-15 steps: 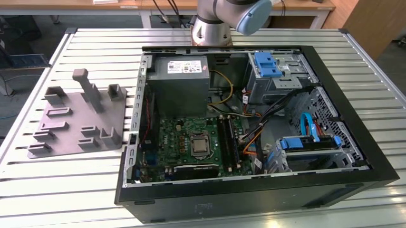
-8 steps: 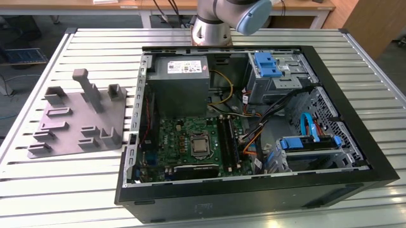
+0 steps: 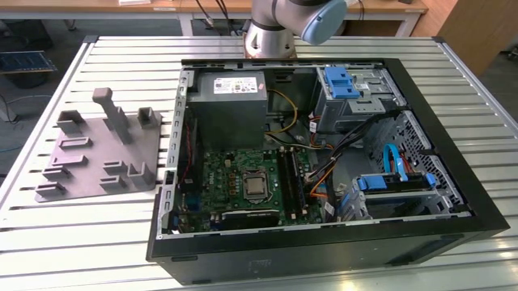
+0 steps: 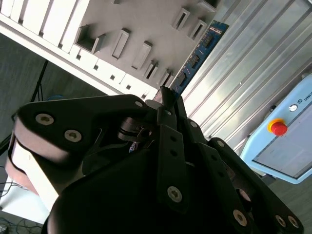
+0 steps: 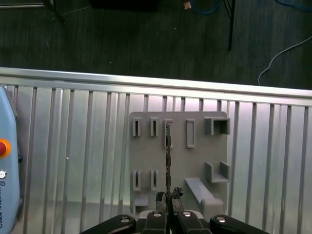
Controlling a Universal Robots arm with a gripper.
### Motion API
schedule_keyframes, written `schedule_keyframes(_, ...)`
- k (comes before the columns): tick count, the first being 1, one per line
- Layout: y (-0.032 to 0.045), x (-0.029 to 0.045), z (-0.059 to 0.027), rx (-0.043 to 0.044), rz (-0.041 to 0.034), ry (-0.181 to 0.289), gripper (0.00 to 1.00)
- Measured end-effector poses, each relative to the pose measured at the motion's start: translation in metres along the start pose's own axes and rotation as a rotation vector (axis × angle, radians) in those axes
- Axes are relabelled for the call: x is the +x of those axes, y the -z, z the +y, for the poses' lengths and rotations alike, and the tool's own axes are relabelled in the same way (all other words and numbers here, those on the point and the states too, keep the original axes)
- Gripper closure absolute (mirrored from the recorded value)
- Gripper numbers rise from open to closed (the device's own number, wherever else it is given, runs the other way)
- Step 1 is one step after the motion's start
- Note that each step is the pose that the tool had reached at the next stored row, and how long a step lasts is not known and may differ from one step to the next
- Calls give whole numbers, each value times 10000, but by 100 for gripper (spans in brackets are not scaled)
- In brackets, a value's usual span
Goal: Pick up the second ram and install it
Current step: 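Pick up the second ram and move it above second insertion slot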
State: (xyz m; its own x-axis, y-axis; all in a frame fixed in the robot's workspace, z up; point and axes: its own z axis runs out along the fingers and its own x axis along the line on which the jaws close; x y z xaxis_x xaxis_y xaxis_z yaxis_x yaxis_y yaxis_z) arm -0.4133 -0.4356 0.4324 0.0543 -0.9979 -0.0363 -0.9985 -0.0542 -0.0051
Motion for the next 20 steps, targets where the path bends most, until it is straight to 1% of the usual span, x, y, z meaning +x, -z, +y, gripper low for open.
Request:
schedule_keyframes(8, 156, -6, 0, 2, -27, 0, 86)
schedule_keyframes(17, 308, -11, -1, 3, -59, -1, 86)
schedule_keyframes(20, 318, -12, -2, 3, -63, 0, 86)
